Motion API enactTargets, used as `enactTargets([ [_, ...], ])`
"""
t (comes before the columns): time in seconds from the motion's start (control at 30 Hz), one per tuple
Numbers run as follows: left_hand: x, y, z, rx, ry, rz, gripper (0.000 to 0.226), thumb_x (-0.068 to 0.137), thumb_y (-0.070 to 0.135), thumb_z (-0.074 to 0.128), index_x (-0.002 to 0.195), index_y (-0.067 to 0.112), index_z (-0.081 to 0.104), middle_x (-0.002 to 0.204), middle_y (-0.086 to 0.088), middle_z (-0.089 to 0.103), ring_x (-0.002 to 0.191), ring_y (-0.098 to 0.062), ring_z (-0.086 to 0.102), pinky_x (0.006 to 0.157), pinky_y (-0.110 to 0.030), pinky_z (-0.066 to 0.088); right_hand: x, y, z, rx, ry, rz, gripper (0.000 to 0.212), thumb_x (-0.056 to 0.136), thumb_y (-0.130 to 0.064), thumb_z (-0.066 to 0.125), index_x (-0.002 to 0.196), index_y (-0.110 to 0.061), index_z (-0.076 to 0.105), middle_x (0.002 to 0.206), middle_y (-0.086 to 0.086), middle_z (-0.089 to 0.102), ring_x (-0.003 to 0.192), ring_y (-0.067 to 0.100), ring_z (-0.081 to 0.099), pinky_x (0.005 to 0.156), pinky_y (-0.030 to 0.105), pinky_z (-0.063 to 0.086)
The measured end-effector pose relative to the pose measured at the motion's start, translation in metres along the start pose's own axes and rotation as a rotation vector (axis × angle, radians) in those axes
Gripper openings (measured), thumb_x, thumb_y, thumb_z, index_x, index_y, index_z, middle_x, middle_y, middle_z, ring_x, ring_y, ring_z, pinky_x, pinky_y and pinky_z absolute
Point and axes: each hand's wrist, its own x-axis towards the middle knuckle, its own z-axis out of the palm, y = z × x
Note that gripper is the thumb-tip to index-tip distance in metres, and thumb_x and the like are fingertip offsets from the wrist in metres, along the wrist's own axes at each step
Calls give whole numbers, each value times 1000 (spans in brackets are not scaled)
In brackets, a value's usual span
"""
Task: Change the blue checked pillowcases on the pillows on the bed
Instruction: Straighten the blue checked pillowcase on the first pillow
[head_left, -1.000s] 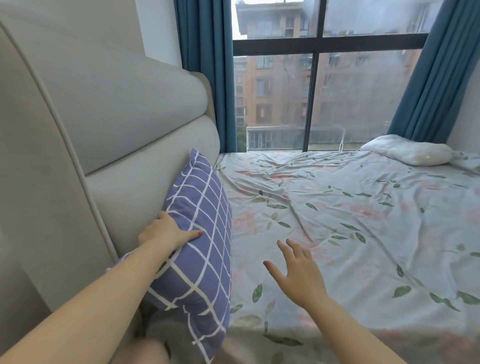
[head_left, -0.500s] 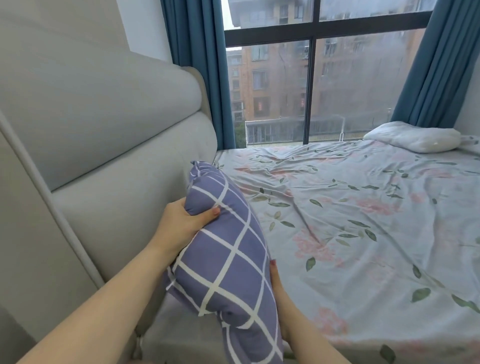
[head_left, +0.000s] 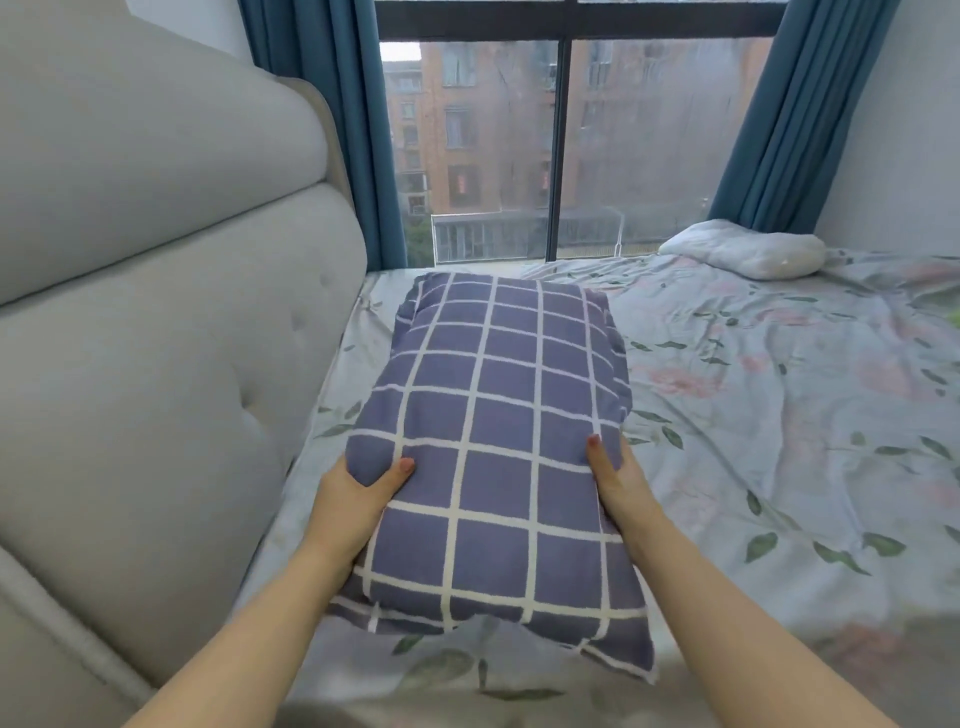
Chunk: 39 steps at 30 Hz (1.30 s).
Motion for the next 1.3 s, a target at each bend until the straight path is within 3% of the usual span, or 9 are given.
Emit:
enactTargets([
  [0.17, -6, -85, 16, 130, -196, -259, 64, 85, 52, 61, 139, 18, 52, 123, 3, 63, 106, -17, 60, 90, -28, 44, 16, 25, -7, -233, -152, 46, 72, 86, -46, 66, 149, -29, 34, 146, -10, 43, 130, 8, 46, 104, 25, 38],
  [0.27, -3, -105, 14, 146, -143, -290, 53, 92, 49, 57, 133, 17, 54, 121, 1, 66, 99, -13, 62, 90, -28, 45, 11, 53, -24, -395, -140, 181, 79, 89, -52, 60, 152, -19, 28, 157, -4, 30, 142, 17, 32, 111, 30, 28],
  [0.37, 3, -106, 16, 181, -133, -244, 53, 92, 51, 56, 134, 19, 50, 118, 6, 65, 104, -13, 61, 88, -27, 44, -9, 63, -41, -378, -52, 295, 75, 81, -61, 59, 142, -23, 39, 132, -1, 59, 111, 17, 62, 88, 30, 51],
  [0.47, 10, -106, 17, 234, -104, -204, 49, 93, 49, 56, 134, 23, 44, 121, 13, 55, 109, -11, 53, 90, -25, 39, -17, 60, -49, -336, -102, 326, 59, 80, -57, 65, 129, -30, 45, 102, -5, 69, 79, 14, 73, 65, 25, 55],
  [0.63, 17, -111, 24, 297, -146, -164, 70, 87, 60, 55, 148, 31, 37, 138, 15, 53, 120, -10, 53, 101, -27, 39, -18, 70, -39, -460, -96, 254, 92, 61, -80, 60, 139, -33, 41, 123, -14, 61, 102, 11, 64, 88, 31, 52],
  [0.83, 14, -106, 23, 295, -105, -297, 67, 87, 63, 52, 139, 21, 44, 122, 10, 56, 105, -14, 54, 84, -26, 39, -20, 80, -32, -393, -44, 258, 104, 55, -76, 68, 144, -33, 36, 134, -10, 55, 113, 16, 60, 100, 41, 50],
  [1.03, 9, -111, 13, 286, -58, -444, 67, 78, 73, 54, 112, 15, 59, 94, 5, 67, 83, -12, 62, 63, -23, 43, -15, 77, -12, -283, -95, 163, 54, 76, -48, 76, 121, -47, 47, 110, -33, 56, 98, -10, 56, 77, 15, 45],
  [1.2, 10, -110, 9, 277, -145, -473, 84, 69, 81, 56, 125, 19, 61, 110, 0, 69, 98, -21, 64, 89, -33, 48, -12, 70, -12, -312, -122, 155, 46, 80, -42, 75, 120, -44, 51, 104, -29, 59, 90, -12, 56, 64, 6, 44],
  [1.3, 18, -102, 12, 287, -188, -466, 83, 71, 81, 55, 129, 21, 58, 111, -1, 68, 96, -21, 63, 89, -33, 47, -14, 62, -24, -322, -86, 235, 67, 73, -47, 79, 133, -33, 52, 114, -13, 66, 95, 9, 66, 70, 21, 51],
])
